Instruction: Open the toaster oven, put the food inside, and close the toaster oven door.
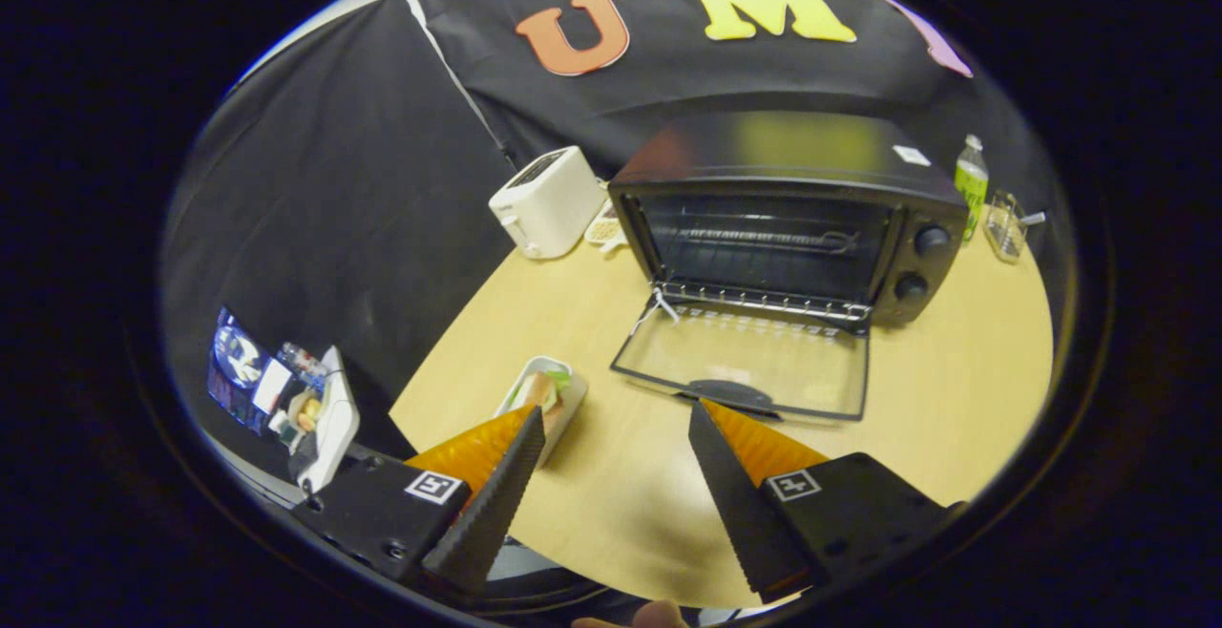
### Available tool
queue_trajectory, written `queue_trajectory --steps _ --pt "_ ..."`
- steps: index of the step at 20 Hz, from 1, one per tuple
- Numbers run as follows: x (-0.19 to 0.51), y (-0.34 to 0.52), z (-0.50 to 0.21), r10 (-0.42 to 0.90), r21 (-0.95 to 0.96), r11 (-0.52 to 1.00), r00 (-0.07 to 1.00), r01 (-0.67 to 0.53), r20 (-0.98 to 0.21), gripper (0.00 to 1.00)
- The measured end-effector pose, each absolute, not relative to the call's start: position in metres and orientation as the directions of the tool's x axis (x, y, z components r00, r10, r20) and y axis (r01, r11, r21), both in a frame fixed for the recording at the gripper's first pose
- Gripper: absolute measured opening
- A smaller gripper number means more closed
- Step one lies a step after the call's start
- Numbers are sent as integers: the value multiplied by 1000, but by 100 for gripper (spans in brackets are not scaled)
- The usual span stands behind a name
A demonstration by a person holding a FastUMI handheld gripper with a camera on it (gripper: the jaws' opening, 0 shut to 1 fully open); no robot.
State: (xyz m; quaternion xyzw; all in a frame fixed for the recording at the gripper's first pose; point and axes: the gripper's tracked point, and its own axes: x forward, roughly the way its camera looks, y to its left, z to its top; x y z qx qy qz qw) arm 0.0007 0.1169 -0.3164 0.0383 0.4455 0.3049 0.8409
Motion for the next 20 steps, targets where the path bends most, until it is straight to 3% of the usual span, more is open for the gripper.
queue_trajectory --steps 4,12,15,20 --pt "-13 147 -342 585 445 788 297 -425 -754 98" --pt "-19 193 -389 639 630 769 85 -113 -764 90" --pt "-25 208 -404 640 638 768 42 -55 -767 81" --pt "-27 217 -406 627 626 778 17 -49 -779 43"
